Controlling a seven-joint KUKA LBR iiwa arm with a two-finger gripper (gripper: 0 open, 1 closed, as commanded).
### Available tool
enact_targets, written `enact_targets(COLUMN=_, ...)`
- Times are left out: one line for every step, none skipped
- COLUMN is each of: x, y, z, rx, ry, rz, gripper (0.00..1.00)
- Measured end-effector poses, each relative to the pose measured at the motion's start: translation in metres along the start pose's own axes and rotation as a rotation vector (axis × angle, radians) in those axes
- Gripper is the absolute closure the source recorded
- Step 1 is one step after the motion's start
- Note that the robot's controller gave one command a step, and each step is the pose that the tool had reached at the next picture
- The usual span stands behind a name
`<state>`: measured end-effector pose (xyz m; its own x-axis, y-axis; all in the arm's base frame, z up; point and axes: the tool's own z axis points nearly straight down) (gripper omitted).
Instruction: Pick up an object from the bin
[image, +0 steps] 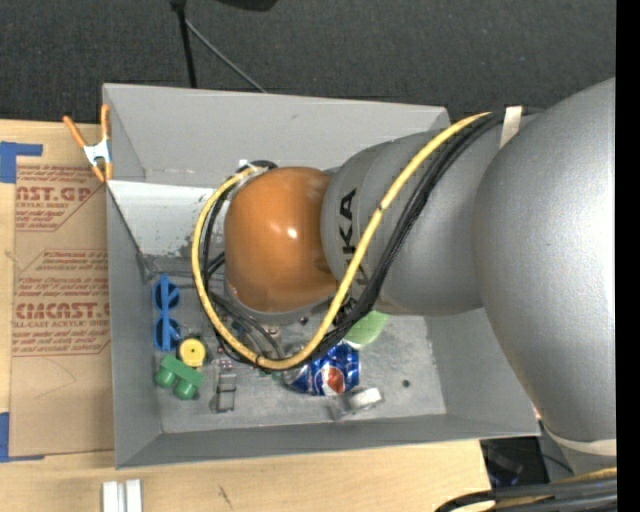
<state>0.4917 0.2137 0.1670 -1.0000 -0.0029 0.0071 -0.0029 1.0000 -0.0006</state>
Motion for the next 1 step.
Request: enact_targets(x=-0.0133, y=0.0354, z=0.014, rx=-0.003, ry=-0.008, rz=-0.02, gripper=0.0)
